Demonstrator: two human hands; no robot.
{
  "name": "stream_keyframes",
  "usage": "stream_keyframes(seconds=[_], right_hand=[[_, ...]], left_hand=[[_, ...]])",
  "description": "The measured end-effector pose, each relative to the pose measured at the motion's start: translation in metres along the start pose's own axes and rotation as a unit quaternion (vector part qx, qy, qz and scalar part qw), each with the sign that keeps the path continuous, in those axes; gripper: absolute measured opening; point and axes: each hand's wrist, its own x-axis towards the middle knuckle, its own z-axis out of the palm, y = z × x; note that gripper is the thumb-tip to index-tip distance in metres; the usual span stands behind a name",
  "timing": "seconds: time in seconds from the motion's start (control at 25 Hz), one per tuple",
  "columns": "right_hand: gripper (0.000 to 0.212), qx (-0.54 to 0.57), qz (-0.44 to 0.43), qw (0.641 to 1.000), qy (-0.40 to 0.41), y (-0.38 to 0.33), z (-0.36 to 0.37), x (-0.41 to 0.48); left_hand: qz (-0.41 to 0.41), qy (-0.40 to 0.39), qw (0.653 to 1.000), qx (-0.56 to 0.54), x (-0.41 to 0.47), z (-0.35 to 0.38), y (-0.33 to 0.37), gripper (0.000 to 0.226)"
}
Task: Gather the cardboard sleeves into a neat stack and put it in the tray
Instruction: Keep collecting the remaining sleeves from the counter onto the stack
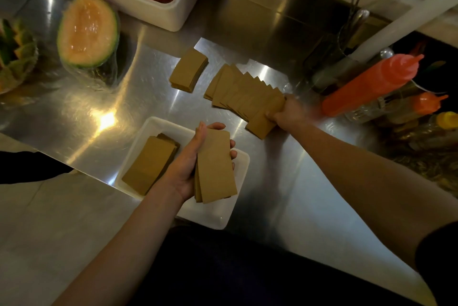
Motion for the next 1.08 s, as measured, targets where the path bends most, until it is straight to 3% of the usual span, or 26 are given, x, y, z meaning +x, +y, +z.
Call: stream_keyframes(seconds=[0.24,0.36,0.6,0.88,1.08], right_hand=[[0.074,-0.044,0.008,0.992,0.116,0.002,0.011,-0.017],[0.073,-0.034,-0.005,0.99,0.136,0.002,0.011,-0.026],[0.053,0.122,-0.042,0.99,0.059,-0.003,-0.007,-0.063],[0.022,0.191,-0.074,0.978,0.028,-0.026,-0.059,-0.143],[0.021,0.175,-0.138,0.973,-0.058,-0.062,-0.091,-0.197]], left_hand=[[0.005,0.018,1.0,0.008,-0.007,-0.009,-0.005,0.062],[0.008,0.013,1.0,0.013,-0.011,-0.009,-0.006,0.063],[0.012,-0.006,1.0,0.001,-0.012,-0.011,-0.004,0.065],[0.002,-0.022,1.0,0.009,-0.013,-0.014,0.003,0.064],[-0.002,-0.028,0.999,0.029,-0.014,-0.014,0.012,0.066]])
